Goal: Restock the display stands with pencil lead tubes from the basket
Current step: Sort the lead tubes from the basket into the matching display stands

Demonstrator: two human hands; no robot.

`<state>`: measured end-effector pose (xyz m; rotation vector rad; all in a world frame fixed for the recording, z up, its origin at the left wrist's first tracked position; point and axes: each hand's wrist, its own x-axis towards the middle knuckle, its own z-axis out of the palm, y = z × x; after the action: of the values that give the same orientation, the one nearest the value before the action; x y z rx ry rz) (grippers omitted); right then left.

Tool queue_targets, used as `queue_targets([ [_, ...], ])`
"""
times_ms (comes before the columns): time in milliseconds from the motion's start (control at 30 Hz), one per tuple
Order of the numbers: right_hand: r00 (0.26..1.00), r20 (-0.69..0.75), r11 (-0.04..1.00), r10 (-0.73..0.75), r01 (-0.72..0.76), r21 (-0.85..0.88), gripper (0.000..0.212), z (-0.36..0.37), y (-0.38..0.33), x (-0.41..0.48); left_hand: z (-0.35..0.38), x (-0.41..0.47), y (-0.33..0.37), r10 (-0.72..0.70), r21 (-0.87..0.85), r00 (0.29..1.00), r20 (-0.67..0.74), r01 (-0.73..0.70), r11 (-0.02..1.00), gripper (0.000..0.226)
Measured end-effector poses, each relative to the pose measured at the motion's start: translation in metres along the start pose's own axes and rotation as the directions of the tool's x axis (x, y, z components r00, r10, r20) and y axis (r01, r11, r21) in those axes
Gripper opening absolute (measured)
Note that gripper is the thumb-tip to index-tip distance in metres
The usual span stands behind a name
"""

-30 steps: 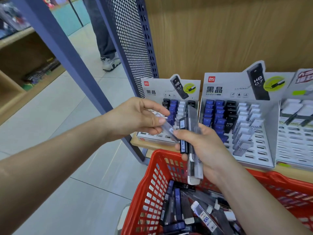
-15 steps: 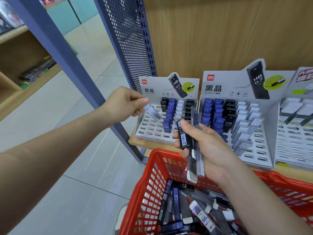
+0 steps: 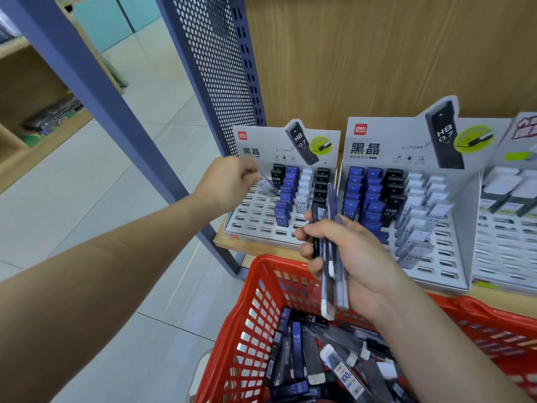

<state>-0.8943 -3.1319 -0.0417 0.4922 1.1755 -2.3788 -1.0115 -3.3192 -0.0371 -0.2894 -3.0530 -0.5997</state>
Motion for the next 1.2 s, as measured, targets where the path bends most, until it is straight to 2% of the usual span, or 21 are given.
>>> queue_targets([
  [167,1.0,0.005,1.0,-0.006,0.006,-0.03,0.023,-0.004,0.002,0.002,-0.002,0.002,-0.005,0.009,0.087,0.998,-0.064,-0.003,0.996,0.021],
  [300,1.0,-0.005,0.996,-0.012,0.011,-0.093,0.023,-0.006,0.003,0.003,-0.012,0.004,0.001,0.019,0.001,0.991,-0.13,-0.019,1.0,0.02],
  [433,0.998,-0.049,0.968,-0.043,0.03,-0.248,0.039,-0.006,0.006,0.0,-0.019,0.007,0.005,0.046,-0.052,0.984,-0.17,-0.056,0.997,0.021],
  [500,0.996,-0.068,0.956,-0.049,0.027,-0.294,0.055,-0.007,0.009,0.0,-0.019,0.007,0.006,0.046,-0.029,0.985,-0.165,-0.052,0.998,0.022],
  [567,0.996,-0.072,0.94,-0.055,0.028,-0.339,0.062,-0.009,0.013,0.002,-0.018,0.007,0.005,0.048,-0.004,0.986,-0.16,-0.049,0.999,0.023],
  [633,0.997,-0.043,0.917,-0.059,0.037,-0.398,0.053,-0.009,0.014,0.001,-0.018,0.006,0.003,0.056,0.008,0.986,-0.156,-0.056,0.998,0.023],
  [700,0.997,-0.004,0.896,-0.071,0.062,-0.439,0.033,-0.008,0.011,0.0,-0.02,0.005,0.002,0.079,0.019,0.985,-0.155,-0.077,0.997,0.023],
  [767,0.996,0.013,0.894,-0.086,0.083,-0.44,0.027,-0.008,0.009,-0.002,-0.02,0.005,0.001,0.087,0.012,0.982,-0.168,-0.086,0.996,0.023],
  [900,0.996,0.012,0.903,-0.094,0.09,-0.42,0.034,-0.008,0.01,-0.005,-0.011,0.005,0.001,0.038,-0.002,0.986,-0.161,-0.038,0.999,0.028],
  [1033,0.996,-0.045,0.902,-0.083,0.056,-0.429,0.064,-0.013,0.014,-0.002,-0.001,0.008,-0.001,0.027,0.019,0.992,-0.123,-0.025,1.0,0.029],
  [1100,0.996,-0.052,0.897,-0.076,0.046,-0.44,0.058,-0.016,0.016,-0.001,-0.003,0.009,-0.002,0.045,0.042,0.987,-0.157,-0.039,0.998,0.029],
  [1200,0.995,-0.042,0.909,-0.086,0.062,-0.413,0.03,-0.017,0.014,-0.002,-0.013,0.008,0.006,0.077,0.005,0.965,-0.252,-0.078,0.997,0.025],
])
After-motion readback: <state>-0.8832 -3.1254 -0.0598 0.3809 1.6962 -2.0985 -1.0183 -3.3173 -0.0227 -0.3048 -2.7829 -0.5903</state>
